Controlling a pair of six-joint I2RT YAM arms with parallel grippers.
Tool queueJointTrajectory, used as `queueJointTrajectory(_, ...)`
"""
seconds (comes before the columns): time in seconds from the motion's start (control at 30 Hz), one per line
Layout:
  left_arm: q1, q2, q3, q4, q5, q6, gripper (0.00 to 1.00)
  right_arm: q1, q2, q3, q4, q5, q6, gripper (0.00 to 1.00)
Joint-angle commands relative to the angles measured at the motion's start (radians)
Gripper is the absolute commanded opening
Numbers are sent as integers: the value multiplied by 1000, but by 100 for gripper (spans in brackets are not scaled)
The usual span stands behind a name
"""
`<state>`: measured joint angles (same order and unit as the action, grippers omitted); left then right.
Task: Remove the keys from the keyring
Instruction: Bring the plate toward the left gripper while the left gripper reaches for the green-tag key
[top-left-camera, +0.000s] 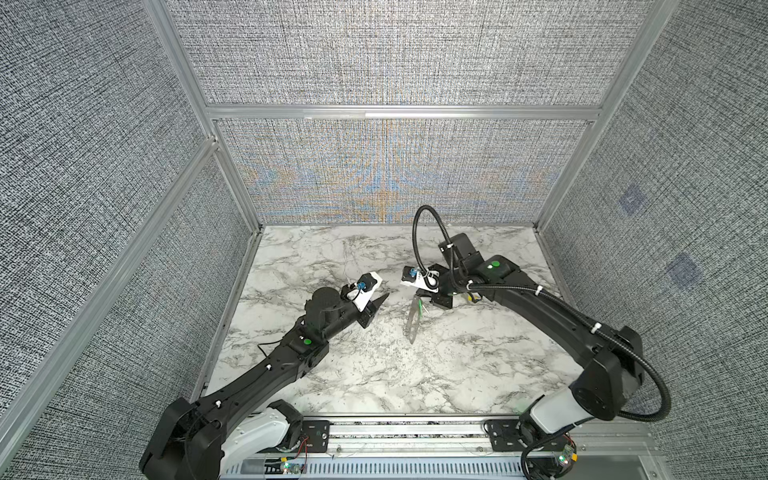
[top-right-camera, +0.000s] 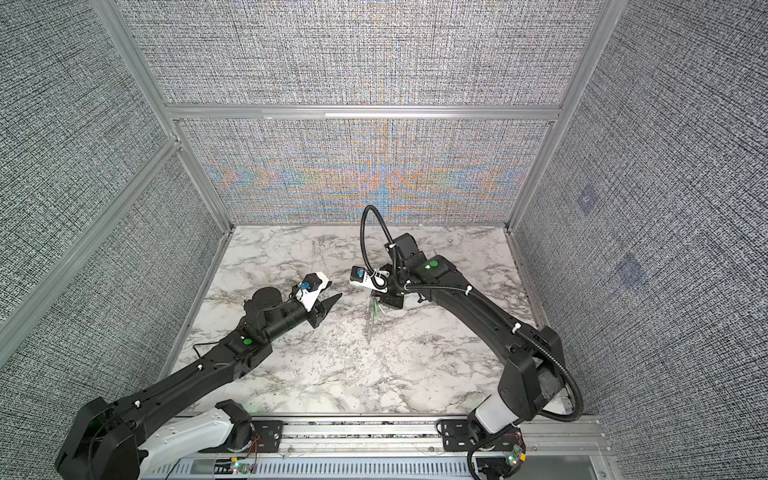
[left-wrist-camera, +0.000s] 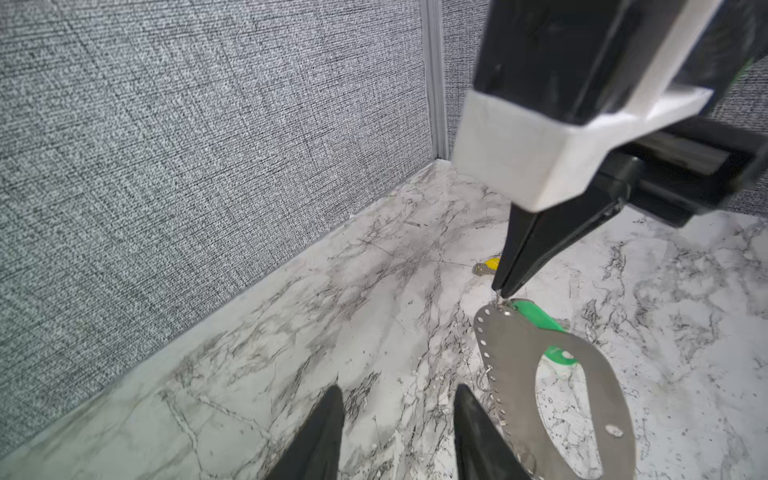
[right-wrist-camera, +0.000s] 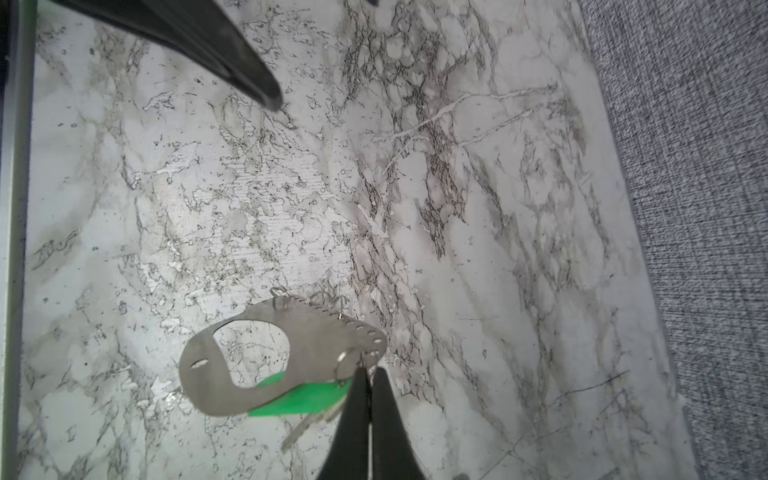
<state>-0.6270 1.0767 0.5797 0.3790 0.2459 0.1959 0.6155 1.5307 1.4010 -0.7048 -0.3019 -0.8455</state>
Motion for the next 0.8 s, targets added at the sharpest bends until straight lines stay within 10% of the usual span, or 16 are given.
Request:
queueJointTrajectory(0.0,1,11,9,32,59,63,45,-2,-35,-13,-12,-57,-123,0)
queueJointTrajectory(0.77,-37,163,54,187,369,88,25,-16,-190,-179,188,-226,-105,0)
